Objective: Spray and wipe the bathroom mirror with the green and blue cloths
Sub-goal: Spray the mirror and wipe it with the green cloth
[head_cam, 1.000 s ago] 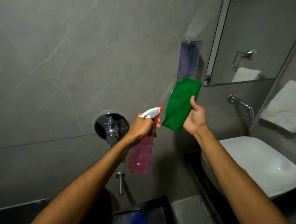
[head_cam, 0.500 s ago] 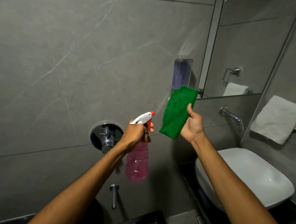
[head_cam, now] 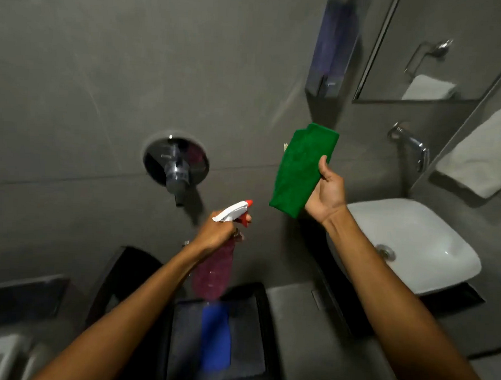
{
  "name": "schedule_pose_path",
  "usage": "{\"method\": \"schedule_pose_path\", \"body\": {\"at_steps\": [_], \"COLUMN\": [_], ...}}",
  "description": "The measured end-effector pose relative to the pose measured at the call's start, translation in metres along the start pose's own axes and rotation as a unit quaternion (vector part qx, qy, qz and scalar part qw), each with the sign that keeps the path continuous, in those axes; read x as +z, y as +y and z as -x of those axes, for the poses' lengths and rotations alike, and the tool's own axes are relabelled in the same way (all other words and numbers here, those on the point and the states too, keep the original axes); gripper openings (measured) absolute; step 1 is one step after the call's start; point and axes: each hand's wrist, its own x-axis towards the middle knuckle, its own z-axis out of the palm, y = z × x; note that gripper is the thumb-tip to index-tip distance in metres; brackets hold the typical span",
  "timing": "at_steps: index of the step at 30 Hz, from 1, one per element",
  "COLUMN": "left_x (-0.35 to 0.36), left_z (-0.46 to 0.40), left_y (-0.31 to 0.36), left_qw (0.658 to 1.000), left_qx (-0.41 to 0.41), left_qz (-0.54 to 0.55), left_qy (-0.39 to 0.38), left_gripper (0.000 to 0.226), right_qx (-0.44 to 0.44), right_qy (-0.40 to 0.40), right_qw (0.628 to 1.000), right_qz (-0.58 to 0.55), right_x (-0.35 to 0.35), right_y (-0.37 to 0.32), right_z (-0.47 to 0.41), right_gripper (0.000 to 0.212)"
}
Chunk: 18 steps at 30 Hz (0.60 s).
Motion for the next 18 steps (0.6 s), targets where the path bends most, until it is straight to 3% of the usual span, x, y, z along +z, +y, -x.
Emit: {"method": "schedule_pose_path", "body": {"at_steps": [3, 6, 8, 13, 18], "left_x": [-0.001, 0.000, -0.001, 0.000, 0.002], "left_z": [0.018, 0.038, 0.042, 0.047, 0.045], "left_y": [-0.070, -0.143, -0.184, -0.261, -0.308], "left_qw": [0.991, 0.947, 0.923, 0.904, 0.865], "left_qx": [-0.058, -0.174, -0.215, -0.257, -0.302], "left_qz": [0.074, 0.168, 0.170, 0.119, 0.158], "left_qy": [0.093, 0.211, 0.270, 0.322, 0.369], "left_gripper": [0.060, 0.033, 0.026, 0.025, 0.055], "right_qx": [0.053, 0.103, 0.132, 0.161, 0.155], "right_qy": [0.019, 0.044, 0.059, 0.123, 0.123], "right_qw": [0.998, 0.994, 0.989, 0.979, 0.979], "right_qz": [-0.001, -0.020, -0.035, -0.031, -0.045], "right_x": [-0.028, -0.061, -0.088, -0.149, -0.181], "right_y": [0.044, 0.097, 0.133, 0.204, 0.236], "right_z": [-0.001, 0.000, 0.002, 0.011, 0.015], "right_gripper": [0.061, 0.062, 0.062, 0.059, 0.050]}}
